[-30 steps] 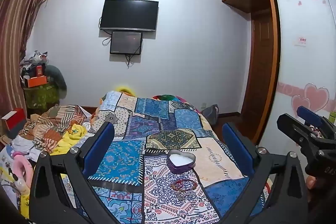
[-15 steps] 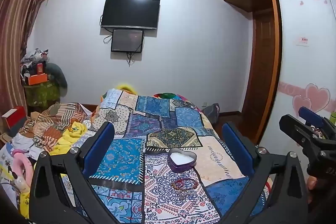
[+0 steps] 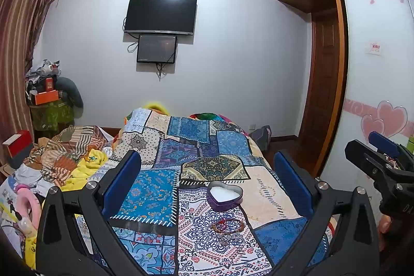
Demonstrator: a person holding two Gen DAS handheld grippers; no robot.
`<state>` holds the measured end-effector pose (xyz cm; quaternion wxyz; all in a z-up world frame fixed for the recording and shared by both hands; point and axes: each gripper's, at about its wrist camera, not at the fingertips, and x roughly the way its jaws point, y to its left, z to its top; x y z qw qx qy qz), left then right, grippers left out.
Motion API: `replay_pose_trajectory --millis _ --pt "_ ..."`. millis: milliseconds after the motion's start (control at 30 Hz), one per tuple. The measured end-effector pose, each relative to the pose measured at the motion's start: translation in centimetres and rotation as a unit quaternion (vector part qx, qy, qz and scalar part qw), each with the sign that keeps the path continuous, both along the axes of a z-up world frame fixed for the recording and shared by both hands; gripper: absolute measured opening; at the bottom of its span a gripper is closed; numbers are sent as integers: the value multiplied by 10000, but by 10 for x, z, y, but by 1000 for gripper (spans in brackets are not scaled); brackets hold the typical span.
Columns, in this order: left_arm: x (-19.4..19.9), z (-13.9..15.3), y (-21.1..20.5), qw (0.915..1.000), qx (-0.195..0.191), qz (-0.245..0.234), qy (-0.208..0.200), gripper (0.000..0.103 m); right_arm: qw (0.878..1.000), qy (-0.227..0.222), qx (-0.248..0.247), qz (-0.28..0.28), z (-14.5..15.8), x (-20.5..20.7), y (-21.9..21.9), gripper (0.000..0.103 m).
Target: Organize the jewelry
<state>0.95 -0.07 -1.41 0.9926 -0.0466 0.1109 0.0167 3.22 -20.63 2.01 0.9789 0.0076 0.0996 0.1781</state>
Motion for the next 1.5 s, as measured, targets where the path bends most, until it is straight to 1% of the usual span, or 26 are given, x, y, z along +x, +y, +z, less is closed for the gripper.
replay_pose_trajectory --millis 800,1500 --pt "-2 6 -1 10000 53 -13 16 103 10000 21 8 -14 -2 1 -3 103" --pt "-1 5 -3 10000 53 -19 30 103 10000 72 2 -40 -5 2 -4 103"
